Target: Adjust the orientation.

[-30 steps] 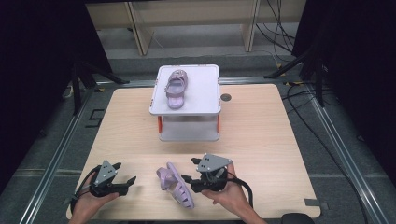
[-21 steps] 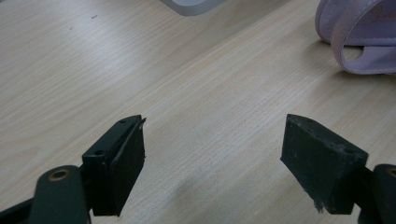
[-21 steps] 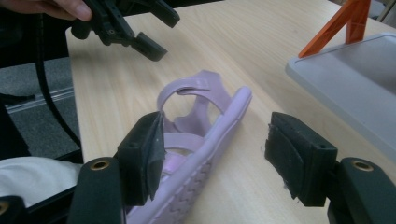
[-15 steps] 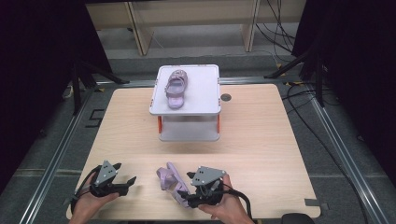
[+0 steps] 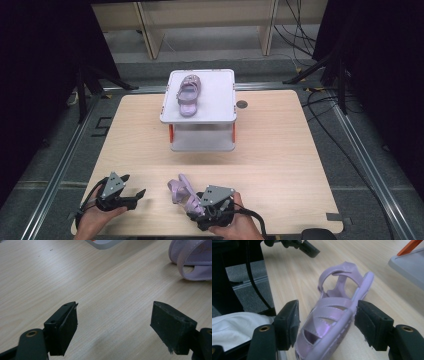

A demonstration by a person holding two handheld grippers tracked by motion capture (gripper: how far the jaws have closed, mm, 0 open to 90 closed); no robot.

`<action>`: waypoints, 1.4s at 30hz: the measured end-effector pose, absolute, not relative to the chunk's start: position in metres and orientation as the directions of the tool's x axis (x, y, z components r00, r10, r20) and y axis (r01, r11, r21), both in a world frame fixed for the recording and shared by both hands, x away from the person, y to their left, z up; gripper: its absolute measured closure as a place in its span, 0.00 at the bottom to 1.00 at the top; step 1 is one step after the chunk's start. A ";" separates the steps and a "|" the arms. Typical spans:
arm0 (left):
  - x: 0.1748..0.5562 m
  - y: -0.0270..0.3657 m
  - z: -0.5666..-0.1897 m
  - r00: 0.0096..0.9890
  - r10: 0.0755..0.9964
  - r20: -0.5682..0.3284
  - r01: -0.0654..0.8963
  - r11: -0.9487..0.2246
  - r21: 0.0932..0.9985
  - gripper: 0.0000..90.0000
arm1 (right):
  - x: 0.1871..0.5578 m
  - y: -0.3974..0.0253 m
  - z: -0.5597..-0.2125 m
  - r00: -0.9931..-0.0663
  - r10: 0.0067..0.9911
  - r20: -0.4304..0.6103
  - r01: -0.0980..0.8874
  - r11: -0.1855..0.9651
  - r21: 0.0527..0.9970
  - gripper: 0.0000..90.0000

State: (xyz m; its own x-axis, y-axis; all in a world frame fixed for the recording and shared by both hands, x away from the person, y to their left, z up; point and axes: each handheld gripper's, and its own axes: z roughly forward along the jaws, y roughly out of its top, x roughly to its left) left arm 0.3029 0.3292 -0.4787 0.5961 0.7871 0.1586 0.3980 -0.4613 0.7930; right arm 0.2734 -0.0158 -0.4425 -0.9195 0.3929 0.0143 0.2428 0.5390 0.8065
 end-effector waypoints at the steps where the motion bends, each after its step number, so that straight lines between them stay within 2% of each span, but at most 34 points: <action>1: 0.302 0.328 -0.479 0.589 0.795 0.144 0.402 -0.442 0.802 0.23 | 0.273 -0.015 -0.443 -0.921 0.389 0.016 0.245 0.546 0.801 0.39; 7: 0.303 0.328 -0.479 0.591 0.790 0.163 0.394 -0.460 0.796 0.23 | 0.271 -0.012 -0.449 -0.919 0.390 -0.050 0.210 0.595 0.776 0.39; 12: 0.302 0.328 -0.479 0.590 0.794 0.147 0.398 -0.444 0.803 0.23 | 0.274 -0.015 -0.447 -0.928 0.367 -0.063 0.194 0.621 0.760 0.41; 15: 0.304 0.329 -0.479 0.600 0.783 0.162 0.392 -0.465 0.794 0.23 | 0.281 -0.024 -0.445 -0.936 0.352 -0.027 0.213 0.624 0.752 0.43; 16: 0.302 0.327 -0.480 0.589 0.797 0.130 0.409 -0.433 0.803 0.23 | 0.284 -0.027 -0.445 -0.936 0.353 -0.010 0.225 0.617 0.754 0.44; 18: 0.303 0.329 -0.479 0.600 0.783 0.163 0.394 -0.467 0.792 0.23 | 0.288 -0.032 -0.444 -0.931 0.365 0.011 0.249 0.610 0.753 0.45; 24: 0.302 0.326 -0.478 0.603 0.784 0.147 0.393 -0.452 0.801 0.23 | 0.301 -0.052 -0.443 -0.907 0.417 0.053 0.304 0.563 0.768 0.48; 27: 0.302 0.326 -0.480 0.593 0.793 0.139 0.393 -0.435 0.810 0.23 | 0.307 -0.064 -0.447 -0.892 0.447 0.065 0.335 0.560 0.758 0.55; 34: 0.302 0.327 -0.479 0.604 0.783 0.145 0.394 -0.452 0.800 0.23 | 0.310 -0.065 -0.456 -0.879 0.472 0.071 0.363 0.563 0.743 0.47; 42: 0.302 0.326 -0.479 0.597 0.789 0.145 0.396 -0.447 0.802 0.23 | 0.305 -0.058 -0.459 -0.868 0.495 0.019 0.347 0.580 0.737 0.38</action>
State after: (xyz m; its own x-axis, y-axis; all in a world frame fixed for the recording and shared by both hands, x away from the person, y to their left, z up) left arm 0.3019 0.3264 -0.4795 0.5967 0.7892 0.1452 0.3958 -0.4468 0.8023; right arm 0.3049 -0.0578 -0.4586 -0.8685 0.4954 0.0192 0.3473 0.5803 0.7366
